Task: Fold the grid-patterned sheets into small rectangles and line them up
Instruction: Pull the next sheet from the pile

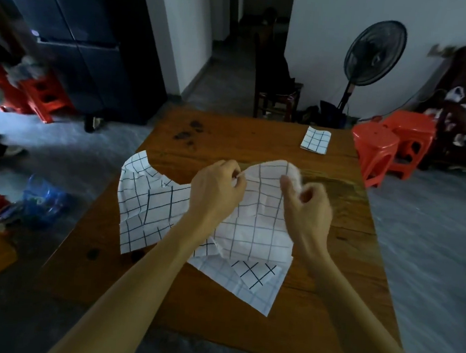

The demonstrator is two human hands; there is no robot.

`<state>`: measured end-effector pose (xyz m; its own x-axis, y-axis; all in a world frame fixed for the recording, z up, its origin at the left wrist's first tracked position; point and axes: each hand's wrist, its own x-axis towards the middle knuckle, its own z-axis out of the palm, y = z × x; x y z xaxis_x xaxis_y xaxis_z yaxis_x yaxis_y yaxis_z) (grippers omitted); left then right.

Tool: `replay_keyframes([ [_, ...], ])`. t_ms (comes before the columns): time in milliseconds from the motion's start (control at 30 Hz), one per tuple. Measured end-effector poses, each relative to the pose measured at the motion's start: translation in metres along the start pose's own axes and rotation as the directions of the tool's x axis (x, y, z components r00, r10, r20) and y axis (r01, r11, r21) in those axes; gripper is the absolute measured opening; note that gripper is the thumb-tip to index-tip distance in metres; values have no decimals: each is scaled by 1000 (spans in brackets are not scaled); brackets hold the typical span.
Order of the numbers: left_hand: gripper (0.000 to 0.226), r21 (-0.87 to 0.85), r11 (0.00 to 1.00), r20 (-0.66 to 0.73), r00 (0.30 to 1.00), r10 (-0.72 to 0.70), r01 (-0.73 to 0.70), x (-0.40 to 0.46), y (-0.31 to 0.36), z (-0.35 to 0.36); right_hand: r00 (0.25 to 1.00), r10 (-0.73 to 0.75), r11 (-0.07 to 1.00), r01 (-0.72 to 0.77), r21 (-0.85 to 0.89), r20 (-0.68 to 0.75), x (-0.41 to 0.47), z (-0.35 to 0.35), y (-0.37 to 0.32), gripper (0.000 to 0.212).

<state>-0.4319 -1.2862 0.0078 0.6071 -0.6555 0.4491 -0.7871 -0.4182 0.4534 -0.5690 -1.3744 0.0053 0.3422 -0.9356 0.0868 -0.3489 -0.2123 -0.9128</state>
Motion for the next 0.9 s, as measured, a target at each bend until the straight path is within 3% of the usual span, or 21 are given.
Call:
replay_keyframes([
  [133, 14, 64, 998, 42, 999, 23, -25, 9, 16, 7, 993, 73, 972, -91, 219, 89, -22, 9, -15, 44],
  [233, 16, 107, 992, 64, 996, 59, -66, 7, 22, 11, 939, 293, 841, -342, 419, 179, -23, 12, -34, 47],
  [367, 18, 125, 982, 69, 989, 131, -139, -1, 26, 18, 838, 436, 743, -541, 394, 329, -20, 21, -40, 44],
  [467, 13, 84, 974, 52, 977, 205, -208, -7, 29, 21, 775, 508, 588, -632, 505, 377, -13, 27, -41, 39],
  [567, 16, 73, 958, 204, 944, 259, -278, -11, 33, 19, 791, 575, 565, -568, 598, 208, -4, 27, -39, 7],
  [667, 33, -21, 969, 373, 897, 235, -245, -12, 33, 10, 850, 526, 667, -437, 603, 33, 8, 17, -30, 14],
  [733, 44, -198, 975, 429, 885, 179, -101, 0, 31, -3, 934, 340, 840, -250, 482, -109, 17, 5, -24, 14],
  [800, 38, -341, 939, 389, 904, 178, -38, 21, 34, -14, 987, 31, 954, 18, 300, -159, 25, -10, -26, 13],
  [900, 46, -261, 936, 304, 901, 310, -235, 59, 55, -27, 957, -288, 953, 290, 85, -35, 42, -29, -35, 16],
])
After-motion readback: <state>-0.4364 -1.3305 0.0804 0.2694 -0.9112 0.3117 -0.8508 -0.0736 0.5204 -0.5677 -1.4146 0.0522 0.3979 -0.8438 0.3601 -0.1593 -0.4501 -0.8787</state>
